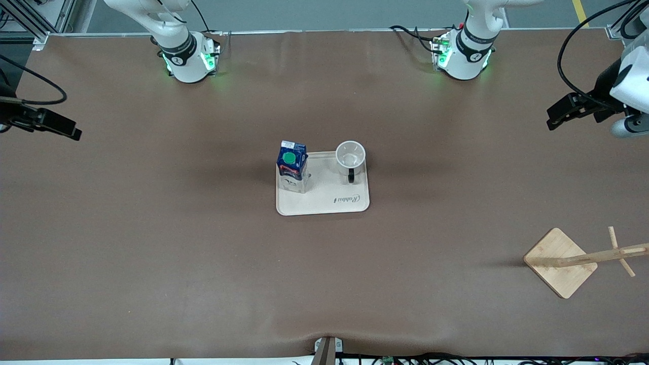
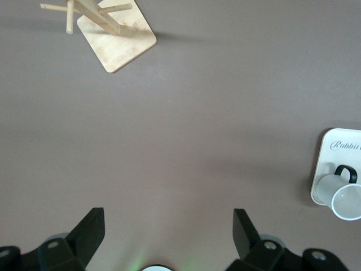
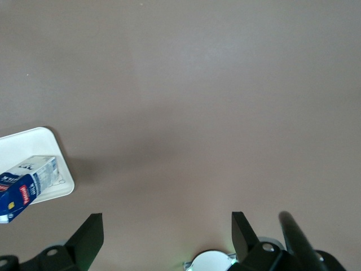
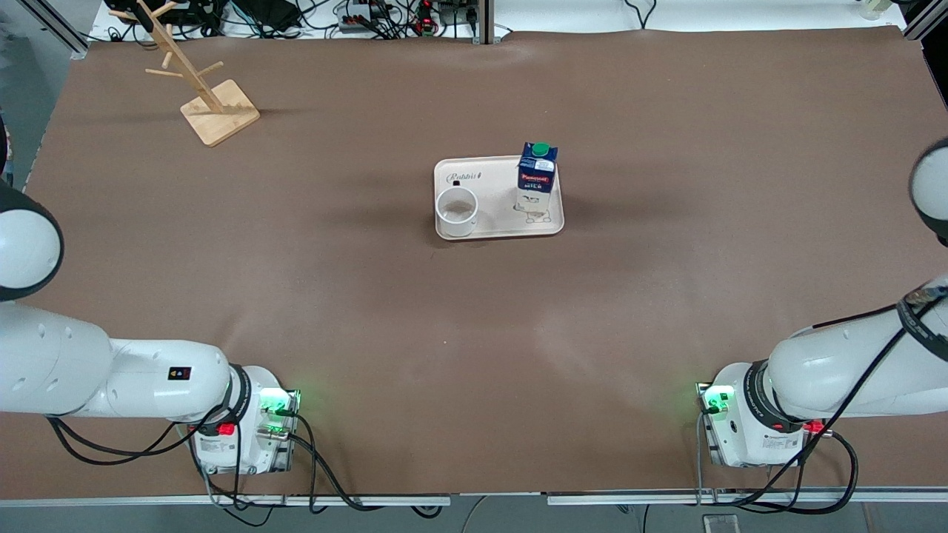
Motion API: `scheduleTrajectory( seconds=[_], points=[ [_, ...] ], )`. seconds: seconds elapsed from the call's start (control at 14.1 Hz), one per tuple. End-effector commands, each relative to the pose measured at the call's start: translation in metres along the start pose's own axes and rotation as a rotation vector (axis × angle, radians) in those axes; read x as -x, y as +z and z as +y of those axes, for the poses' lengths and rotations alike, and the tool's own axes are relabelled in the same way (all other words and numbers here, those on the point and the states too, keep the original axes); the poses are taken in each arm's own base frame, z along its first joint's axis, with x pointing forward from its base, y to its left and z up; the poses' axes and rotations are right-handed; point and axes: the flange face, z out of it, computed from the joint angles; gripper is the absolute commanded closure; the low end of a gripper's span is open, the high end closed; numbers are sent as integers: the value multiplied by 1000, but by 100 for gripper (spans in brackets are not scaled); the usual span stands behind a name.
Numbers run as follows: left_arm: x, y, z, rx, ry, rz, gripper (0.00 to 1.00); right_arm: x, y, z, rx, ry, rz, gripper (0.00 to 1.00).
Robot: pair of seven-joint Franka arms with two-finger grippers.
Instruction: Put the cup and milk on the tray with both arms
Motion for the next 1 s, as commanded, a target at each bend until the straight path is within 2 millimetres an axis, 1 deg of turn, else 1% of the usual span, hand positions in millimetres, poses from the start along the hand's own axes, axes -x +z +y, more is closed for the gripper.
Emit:
scheduleTrajectory(
  seconds=[0.0, 0.07, 0.14, 0.21, 0.36, 0.43, 0.57, 0.64, 0.71, 0.78, 0.92],
  points=[
    [19, 2, 0, 10, 21, 16, 0, 39, 5, 16, 21, -37, 41, 0],
    [18, 4, 0, 10, 20, 16, 0, 39, 4, 28, 21, -55, 36, 0],
    [18, 3, 0, 11, 20, 19, 0, 36, 5, 50, 16, -81, 28, 0],
    [17, 2, 0, 10, 21, 23, 0, 35, 3, 66, -4, -132, 30, 0],
    [19, 0, 2, 10, 24, 23, 0, 39, 0, 67, -14, -165, 21, 0],
    [19, -1, 2, 10, 26, 23, 0, 43, -8, 65, -13, -169, 28, 0],
    [19, -2, 2, 10, 27, 25, 0, 44, -13, 54, 0, -153, 41, 0],
    [18, -4, 2, 11, 34, 28, 0, 44, -12, 54, -7, -77, 34, 0],
    [17, -5, 0, 12, 62, 32, 0, 44, -11, 54, -13, -52, 26, 0],
    [16, -5, -1, 13, 94, 30, 0, 44, -11, 51, -9, -83, 26, 0],
    [17, -6, -1, 11, 90, 23, 0, 45, -10, 51, -11, -93, 25, 0]
  ],
)
